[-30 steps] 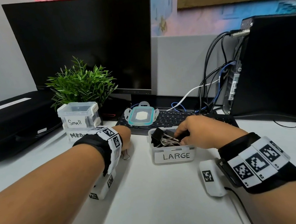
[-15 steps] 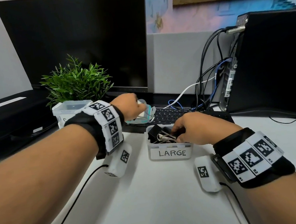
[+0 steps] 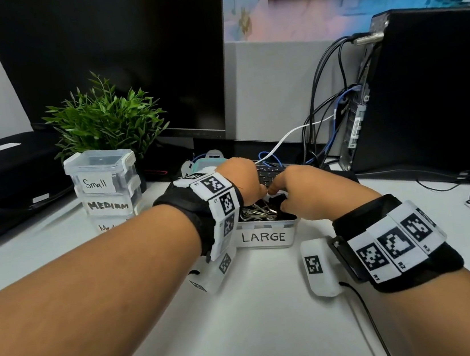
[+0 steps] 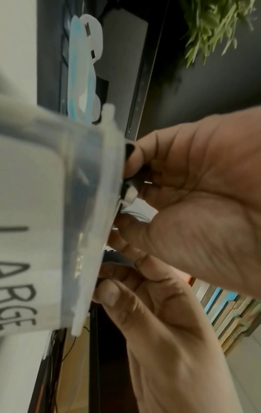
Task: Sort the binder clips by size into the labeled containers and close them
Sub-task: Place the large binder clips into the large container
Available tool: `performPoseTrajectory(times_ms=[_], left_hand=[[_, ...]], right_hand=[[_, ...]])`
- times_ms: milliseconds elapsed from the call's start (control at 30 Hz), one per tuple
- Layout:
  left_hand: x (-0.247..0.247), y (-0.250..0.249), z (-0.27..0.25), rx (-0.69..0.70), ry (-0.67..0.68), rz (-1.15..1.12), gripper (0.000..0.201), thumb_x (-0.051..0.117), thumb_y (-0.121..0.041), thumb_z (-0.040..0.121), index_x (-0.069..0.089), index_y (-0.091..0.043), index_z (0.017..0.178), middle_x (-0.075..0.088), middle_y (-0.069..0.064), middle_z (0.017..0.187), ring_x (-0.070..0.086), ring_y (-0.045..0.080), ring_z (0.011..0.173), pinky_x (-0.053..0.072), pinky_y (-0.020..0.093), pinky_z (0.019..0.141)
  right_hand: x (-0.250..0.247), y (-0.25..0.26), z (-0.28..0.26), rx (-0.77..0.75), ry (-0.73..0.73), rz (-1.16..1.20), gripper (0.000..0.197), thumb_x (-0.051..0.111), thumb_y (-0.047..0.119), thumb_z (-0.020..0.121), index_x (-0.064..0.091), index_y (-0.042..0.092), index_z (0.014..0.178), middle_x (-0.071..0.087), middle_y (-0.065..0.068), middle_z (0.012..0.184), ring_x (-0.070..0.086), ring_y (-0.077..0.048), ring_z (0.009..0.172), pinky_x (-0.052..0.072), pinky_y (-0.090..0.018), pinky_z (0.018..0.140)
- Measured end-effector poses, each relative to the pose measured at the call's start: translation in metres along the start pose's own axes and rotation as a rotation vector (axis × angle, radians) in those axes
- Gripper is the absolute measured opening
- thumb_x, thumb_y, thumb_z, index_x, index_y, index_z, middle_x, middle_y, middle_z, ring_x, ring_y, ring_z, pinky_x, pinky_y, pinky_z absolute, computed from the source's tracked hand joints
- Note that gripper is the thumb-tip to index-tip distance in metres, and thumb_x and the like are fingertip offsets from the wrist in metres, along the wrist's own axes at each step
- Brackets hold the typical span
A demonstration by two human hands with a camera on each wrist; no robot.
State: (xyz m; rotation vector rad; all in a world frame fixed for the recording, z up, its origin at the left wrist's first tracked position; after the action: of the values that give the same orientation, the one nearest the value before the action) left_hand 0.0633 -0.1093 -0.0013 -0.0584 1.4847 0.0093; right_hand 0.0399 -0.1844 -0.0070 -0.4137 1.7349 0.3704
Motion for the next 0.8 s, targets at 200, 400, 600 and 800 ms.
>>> performPoseTrajectory(times_ms=[200,400,600,800], left_hand=[[0.012,0.005,0.003,0.025,-0.001,-0.032,0.045,0.051,-0.048,0.091,0.058,-0.007,0.111,0.063,0.008,0.104,0.059,0.022,0.1,0.041,0.027,0.073],[0.017,0.018,0.0,0.007,-0.034,-0.105,0.047,0.052,-0.052,0.09,0.057,-0.013,0.115,0.06,0.008,0.11,0.057,0.023,0.104,0.039,0.027,0.075],[0.016,0.027,-0.006,-0.02,-0.046,-0.146,0.052,0.058,-0.048,0.087,0.048,-0.012,0.123,0.057,0.009,0.116,0.055,0.023,0.107,0.041,0.028,0.077],[0.016,0.029,-0.009,-0.054,-0.059,-0.157,0.05,0.059,-0.041,0.088,0.043,-0.011,0.125,0.054,0.011,0.117,0.056,0.026,0.106,0.046,0.033,0.082]], right_hand=[[0.002,0.002,-0.003,-0.04,-0.095,0.082,0.035,0.057,0.023,0.09,0.06,0.021,0.125,0.062,-0.005,0.112,0.058,-0.02,0.1,0.043,-0.024,0.076],[0.004,-0.002,0.002,-0.019,-0.111,0.127,0.036,0.065,0.034,0.087,0.06,0.023,0.121,0.061,-0.003,0.112,0.055,-0.019,0.099,0.04,-0.024,0.076],[0.007,-0.005,0.006,-0.024,-0.12,0.227,0.031,0.059,0.042,0.089,0.065,0.02,0.111,0.065,-0.001,0.103,0.058,-0.017,0.094,0.047,-0.028,0.078],[0.007,-0.006,0.008,-0.028,-0.13,0.227,0.036,0.066,0.046,0.083,0.065,0.023,0.11,0.065,0.002,0.103,0.058,-0.014,0.093,0.048,-0.03,0.081]])
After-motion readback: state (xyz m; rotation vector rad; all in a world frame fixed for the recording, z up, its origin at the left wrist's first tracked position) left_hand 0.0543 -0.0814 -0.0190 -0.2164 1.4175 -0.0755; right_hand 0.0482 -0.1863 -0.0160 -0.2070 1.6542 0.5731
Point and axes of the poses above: each hand's wrist, its own z-axis towards the middle knuckle, its own x-axis out of the palm, y = z × x, the point moved 10 cm from there along z, towards the middle knuckle
